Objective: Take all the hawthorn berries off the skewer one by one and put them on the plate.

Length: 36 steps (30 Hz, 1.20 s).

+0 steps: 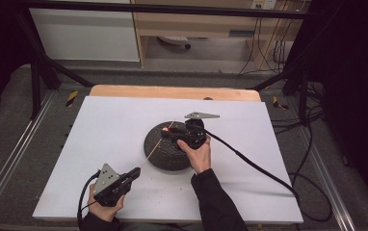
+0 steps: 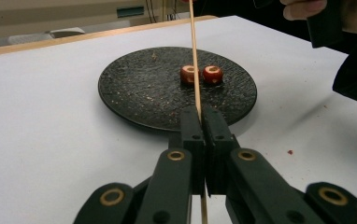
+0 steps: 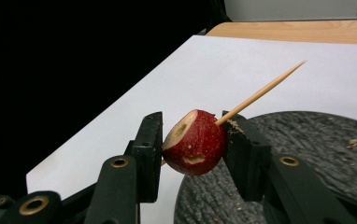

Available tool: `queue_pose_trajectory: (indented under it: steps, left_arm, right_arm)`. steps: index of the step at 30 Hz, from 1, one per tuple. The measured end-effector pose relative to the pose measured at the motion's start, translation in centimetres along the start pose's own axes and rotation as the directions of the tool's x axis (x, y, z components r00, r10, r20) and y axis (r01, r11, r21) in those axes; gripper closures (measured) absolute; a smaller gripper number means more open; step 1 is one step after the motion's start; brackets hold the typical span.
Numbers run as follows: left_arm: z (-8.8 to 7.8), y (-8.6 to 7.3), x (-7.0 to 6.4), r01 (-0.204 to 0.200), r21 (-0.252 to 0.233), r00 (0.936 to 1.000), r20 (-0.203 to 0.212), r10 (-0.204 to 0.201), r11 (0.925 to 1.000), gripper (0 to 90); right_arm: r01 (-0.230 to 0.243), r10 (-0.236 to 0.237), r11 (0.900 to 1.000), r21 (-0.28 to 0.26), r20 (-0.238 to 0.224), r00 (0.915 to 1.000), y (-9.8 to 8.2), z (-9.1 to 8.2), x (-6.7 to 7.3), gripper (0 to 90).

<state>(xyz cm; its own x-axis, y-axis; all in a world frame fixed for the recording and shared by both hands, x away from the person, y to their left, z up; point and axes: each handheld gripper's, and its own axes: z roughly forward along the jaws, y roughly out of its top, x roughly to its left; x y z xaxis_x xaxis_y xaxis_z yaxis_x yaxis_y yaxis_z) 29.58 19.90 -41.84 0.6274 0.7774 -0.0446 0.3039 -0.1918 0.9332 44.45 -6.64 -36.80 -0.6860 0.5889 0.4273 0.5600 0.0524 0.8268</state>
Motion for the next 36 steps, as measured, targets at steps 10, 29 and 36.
queue_pose_trajectory:
  steps: [10, 29, 36]
  left_arm:
    - [0.0, 0.0, 0.0, 0.0, 0.001, 1.0, -0.001, 0.0, 1.0, 88.4]
    - [0.0, -0.1, 0.1, -0.001, 0.012, 1.0, 0.001, 0.001, 0.9999, 88.4]
    - [0.0, -0.1, 0.2, 0.001, 0.006, 1.0, -0.003, -0.001, 1.0, 88.4]
  right_arm:
    - [-0.016, 0.016, 1.0, -0.017, 0.036, 0.9992, 1.4, -0.3, -1.4, 60.7]
    - [0.002, 0.012, 0.997, -0.074, 0.183, 0.9831, 3.7, -1.3, -3.9, 60.9]
    - [-0.014, 0.033, 0.996, -0.084, 0.224, 0.9739, 3.9, -1.8, -5.4, 60.8]
